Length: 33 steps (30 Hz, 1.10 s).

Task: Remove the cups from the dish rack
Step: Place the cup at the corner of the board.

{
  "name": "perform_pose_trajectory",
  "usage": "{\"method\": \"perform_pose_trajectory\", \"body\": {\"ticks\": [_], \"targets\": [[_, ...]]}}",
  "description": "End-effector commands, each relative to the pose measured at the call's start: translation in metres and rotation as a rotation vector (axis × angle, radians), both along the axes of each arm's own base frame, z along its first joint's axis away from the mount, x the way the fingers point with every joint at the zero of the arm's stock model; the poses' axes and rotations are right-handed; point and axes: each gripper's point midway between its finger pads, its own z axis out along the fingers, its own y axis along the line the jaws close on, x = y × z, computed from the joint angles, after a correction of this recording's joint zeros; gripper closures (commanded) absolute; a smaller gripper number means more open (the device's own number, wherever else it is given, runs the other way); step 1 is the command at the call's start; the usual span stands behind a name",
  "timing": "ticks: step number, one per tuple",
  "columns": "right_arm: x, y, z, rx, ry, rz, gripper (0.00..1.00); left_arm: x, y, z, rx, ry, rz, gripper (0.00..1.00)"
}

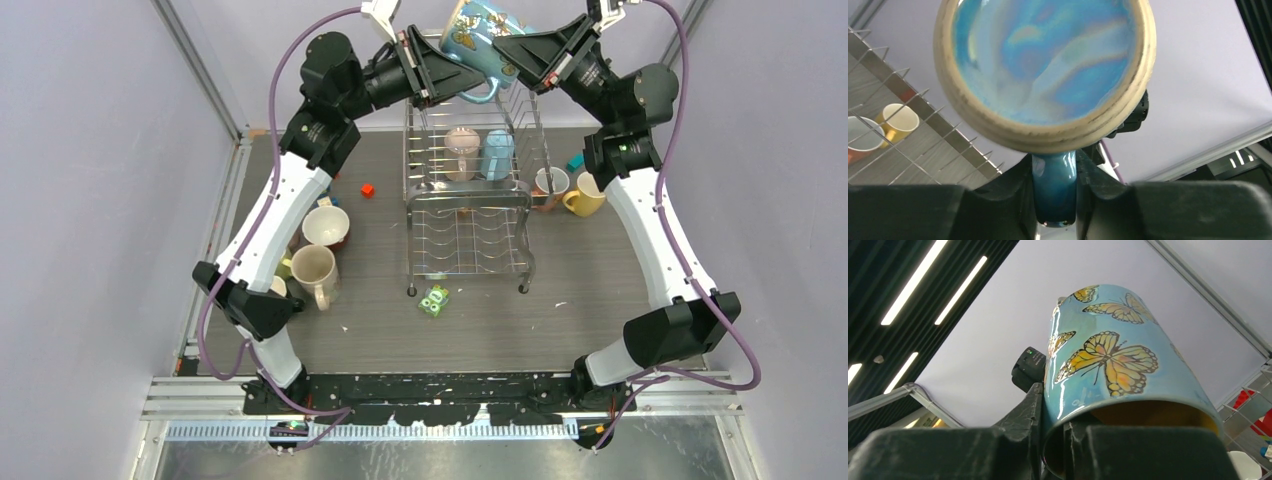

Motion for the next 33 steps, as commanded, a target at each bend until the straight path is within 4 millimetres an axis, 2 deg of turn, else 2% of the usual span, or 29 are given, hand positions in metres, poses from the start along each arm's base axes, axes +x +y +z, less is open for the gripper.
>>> {"method": "perform_pose_trajectory", "body": {"ticks": [1, 4, 9, 11, 17, 22, 27, 33], "targets": [[-0.024, -0.003, 0.028, 0.018, -0.106, -0.021, 0.99, -0.039, 0.025, 0.058, -0.108, -0.206, 0.004, 0.60], [-0.026, -0.005, 0.036, 0.024, -0.123, -0.037, 0.99, -0.038, 0.026, 0.055, -0.105, -0.196, 0.009, 0.47], [-0.022, -0.011, 0.050, 0.002, -0.153, -0.134, 0.99, -0.037, 0.026, 0.053, -0.100, -0.197, 0.017, 0.31], [-0.022, -0.015, 0.057, -0.013, -0.160, -0.185, 0.99, -0.037, 0.027, 0.051, -0.088, -0.199, 0.028, 0.16], [-0.021, -0.030, 0.070, -0.032, -0.164, -0.319, 0.99, -0.035, 0.034, 0.044, -0.036, -0.212, 0.083, 0.01], [-0.024, -0.044, 0.072, -0.074, -0.148, -0.439, 0.99, -0.036, 0.041, 0.037, 0.023, -0.228, 0.128, 0.00], [-0.022, -0.065, 0.064, -0.148, -0.104, -0.594, 0.99, -0.041, 0.053, 0.030, 0.087, -0.258, 0.185, 0.00], [-0.016, -0.096, 0.048, -0.264, -0.051, -0.795, 0.99, -0.057, 0.068, 0.023, 0.120, -0.282, 0.214, 0.00]]}}
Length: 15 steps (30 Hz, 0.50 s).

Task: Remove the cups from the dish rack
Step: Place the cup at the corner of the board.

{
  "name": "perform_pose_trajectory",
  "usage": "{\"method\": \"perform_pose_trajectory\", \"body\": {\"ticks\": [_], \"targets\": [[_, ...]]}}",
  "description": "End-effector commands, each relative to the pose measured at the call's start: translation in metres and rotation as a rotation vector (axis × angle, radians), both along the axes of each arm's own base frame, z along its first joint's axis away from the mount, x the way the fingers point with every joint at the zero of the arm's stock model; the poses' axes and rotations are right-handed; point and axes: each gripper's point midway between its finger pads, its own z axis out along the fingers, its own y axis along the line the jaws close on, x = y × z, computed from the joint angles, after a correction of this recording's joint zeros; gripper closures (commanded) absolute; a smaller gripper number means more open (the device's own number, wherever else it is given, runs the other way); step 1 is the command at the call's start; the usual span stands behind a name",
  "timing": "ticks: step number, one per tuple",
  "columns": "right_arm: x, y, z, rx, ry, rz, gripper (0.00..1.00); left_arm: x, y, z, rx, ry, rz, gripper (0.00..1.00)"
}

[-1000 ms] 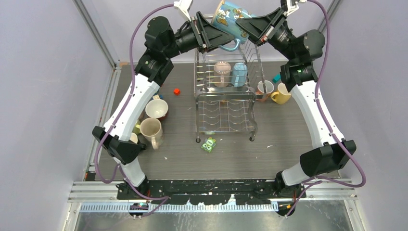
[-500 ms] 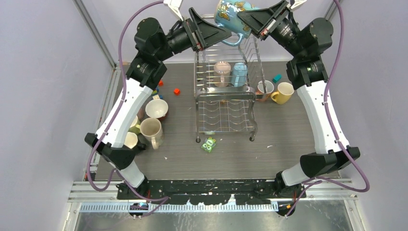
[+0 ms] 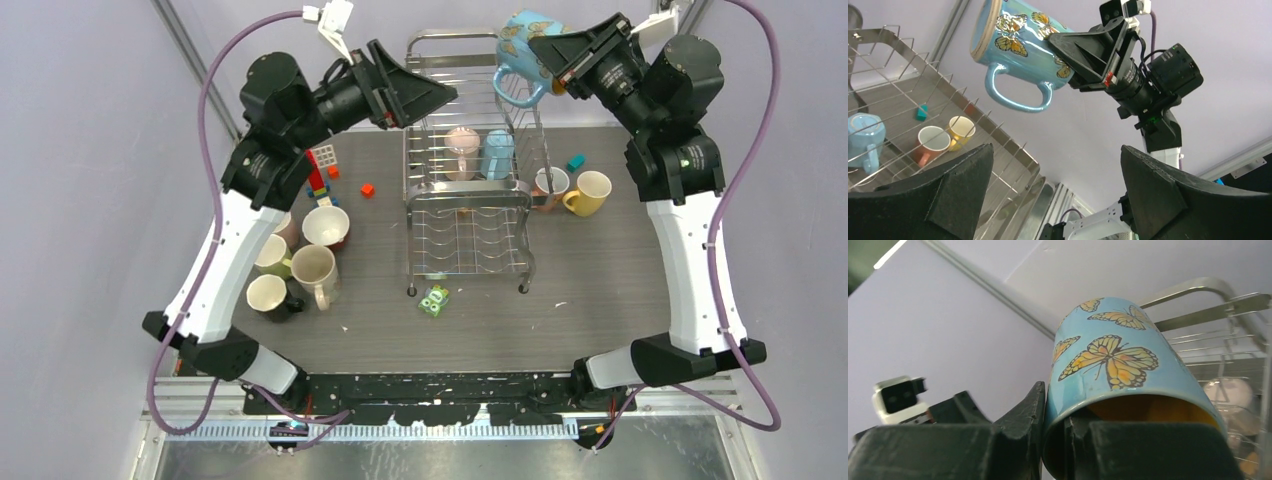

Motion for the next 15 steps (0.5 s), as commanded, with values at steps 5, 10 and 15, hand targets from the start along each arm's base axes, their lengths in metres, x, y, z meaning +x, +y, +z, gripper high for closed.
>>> {"method": "perform_pose_trajectory", "body": {"ticks": [5, 10, 15], "targets": [[-0.028, -0.080, 0.042, -0.116, -0.101, -0.422, 0.99, -0.032, 0.030, -0.008, 0.071, -0.077, 0.064, 0.00], [-0.016, -0.117, 0.017, -0.218, 0.026, -0.616, 0.99, -0.040, 0.046, -0.032, 0.152, -0.071, 0.119, 0.00], [0.004, -0.148, -0.026, -0.288, 0.188, -0.706, 0.99, -0.052, 0.055, -0.059, 0.192, -0.048, 0.122, 0.00]]}}
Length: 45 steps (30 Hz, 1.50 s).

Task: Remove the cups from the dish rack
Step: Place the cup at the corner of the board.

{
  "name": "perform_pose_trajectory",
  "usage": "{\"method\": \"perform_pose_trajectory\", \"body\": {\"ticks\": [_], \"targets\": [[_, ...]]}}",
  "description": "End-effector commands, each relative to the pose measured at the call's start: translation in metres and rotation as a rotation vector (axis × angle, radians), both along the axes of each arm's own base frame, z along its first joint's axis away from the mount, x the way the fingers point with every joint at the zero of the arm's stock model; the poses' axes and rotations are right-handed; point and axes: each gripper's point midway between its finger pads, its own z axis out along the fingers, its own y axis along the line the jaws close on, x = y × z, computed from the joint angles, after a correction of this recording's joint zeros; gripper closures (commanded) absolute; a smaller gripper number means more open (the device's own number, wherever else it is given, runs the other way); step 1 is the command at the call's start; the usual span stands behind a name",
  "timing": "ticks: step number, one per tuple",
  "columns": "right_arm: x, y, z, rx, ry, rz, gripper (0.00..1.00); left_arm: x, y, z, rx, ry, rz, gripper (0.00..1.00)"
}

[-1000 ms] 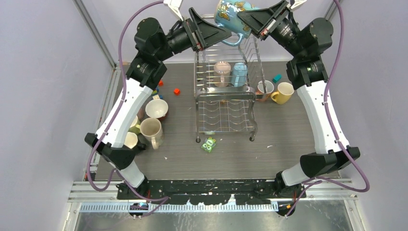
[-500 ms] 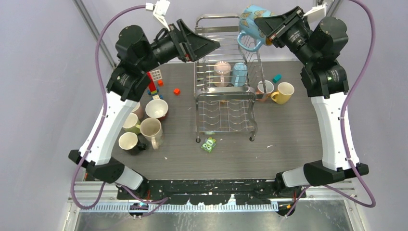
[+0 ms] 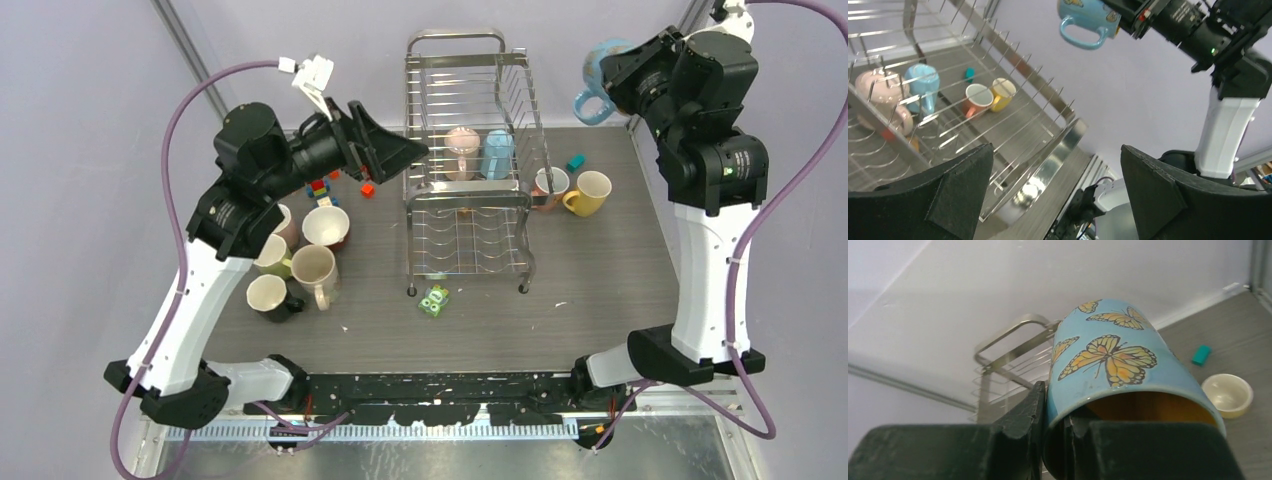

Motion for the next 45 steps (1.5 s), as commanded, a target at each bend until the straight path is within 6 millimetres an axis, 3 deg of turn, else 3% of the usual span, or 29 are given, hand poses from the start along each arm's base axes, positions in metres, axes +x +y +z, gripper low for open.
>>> {"method": "perform_pose_trajectory", "body": {"ticks": [1, 5, 8, 22, 29, 38, 45], "targets": [[0.008, -0.048, -0.003, -0.034, 0.019, -0.179, 0.99, -0.012, 0.012, -0.021, 0.058, -0.013, 0.024, 0.00], [0.011, -0.089, -0.036, -0.019, 0.119, -0.282, 0.99, -0.019, 0.015, -0.038, 0.088, -0.001, 0.006, 0.00], [0.011, -0.107, -0.060, -0.008, 0.195, -0.320, 0.99, -0.024, 0.015, -0.049, 0.104, 0.004, -0.013, 0.00], [0.007, -0.158, -0.214, -0.004, 0.602, -0.427, 0.99, -0.037, 0.006, -0.092, 0.142, 0.076, -0.115, 0.00], [0.027, -0.177, -0.277, 0.063, 0.739, -0.443, 0.99, -0.039, 0.003, -0.105, 0.156, 0.097, -0.140, 0.00], [0.044, -0.197, -0.330, 0.078, 0.875, -0.476, 0.99, -0.039, -0.001, -0.111, 0.171, 0.114, -0.161, 0.00], [0.056, -0.199, -0.364, 0.097, 0.956, -0.453, 0.99, -0.039, 0.003, -0.115, 0.187, 0.118, -0.141, 0.00]]}}
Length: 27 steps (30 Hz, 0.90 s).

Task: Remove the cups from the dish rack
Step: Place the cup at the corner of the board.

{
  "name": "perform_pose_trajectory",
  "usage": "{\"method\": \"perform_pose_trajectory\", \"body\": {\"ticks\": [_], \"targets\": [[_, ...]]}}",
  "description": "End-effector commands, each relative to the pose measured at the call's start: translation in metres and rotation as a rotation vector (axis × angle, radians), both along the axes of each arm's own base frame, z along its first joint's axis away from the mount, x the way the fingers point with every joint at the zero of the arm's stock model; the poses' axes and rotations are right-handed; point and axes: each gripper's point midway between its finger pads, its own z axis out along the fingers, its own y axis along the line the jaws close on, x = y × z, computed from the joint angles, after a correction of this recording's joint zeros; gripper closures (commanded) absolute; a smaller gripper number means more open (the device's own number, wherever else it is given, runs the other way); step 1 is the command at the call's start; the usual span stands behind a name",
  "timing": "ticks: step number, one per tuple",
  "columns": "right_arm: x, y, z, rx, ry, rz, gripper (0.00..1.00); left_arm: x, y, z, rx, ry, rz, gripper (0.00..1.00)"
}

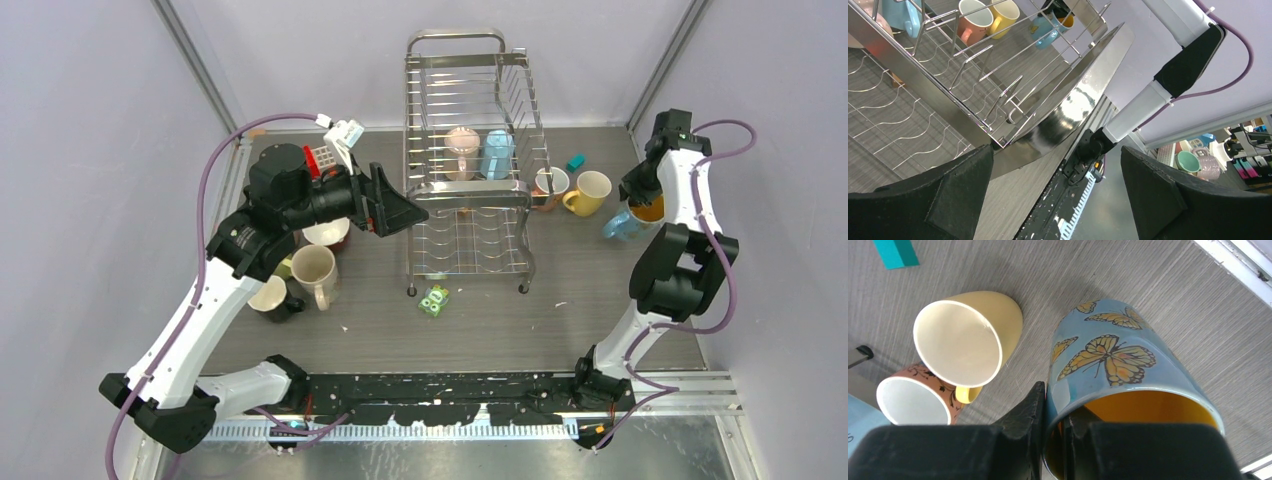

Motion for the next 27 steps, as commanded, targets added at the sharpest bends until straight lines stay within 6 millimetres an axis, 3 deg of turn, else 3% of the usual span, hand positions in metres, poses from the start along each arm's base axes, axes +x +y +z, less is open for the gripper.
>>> {"method": "perform_pose_trajectory", "body": {"ticks": [1, 7, 19, 27], "targets": [[0.023, -0.010, 0.015, -0.028, -0.084, -0.004, 0.99, -0.007, 0.002, 0.003, 0.001, -0.031, -0.016, 0.00], [0.028, -0.012, -0.013, -0.013, -0.030, -0.001, 0.99, -0.011, 0.010, 0.005, 0.008, -0.048, 0.009, 0.00], [0.031, -0.017, -0.044, -0.014, 0.042, 0.005, 0.99, -0.016, 0.017, -0.001, 0.026, -0.046, 0.028, 0.00], [0.025, -0.020, -0.052, -0.028, 0.066, 0.004, 0.80, -0.011, 0.017, -0.009, 0.036, -0.034, 0.044, 0.00]]}}
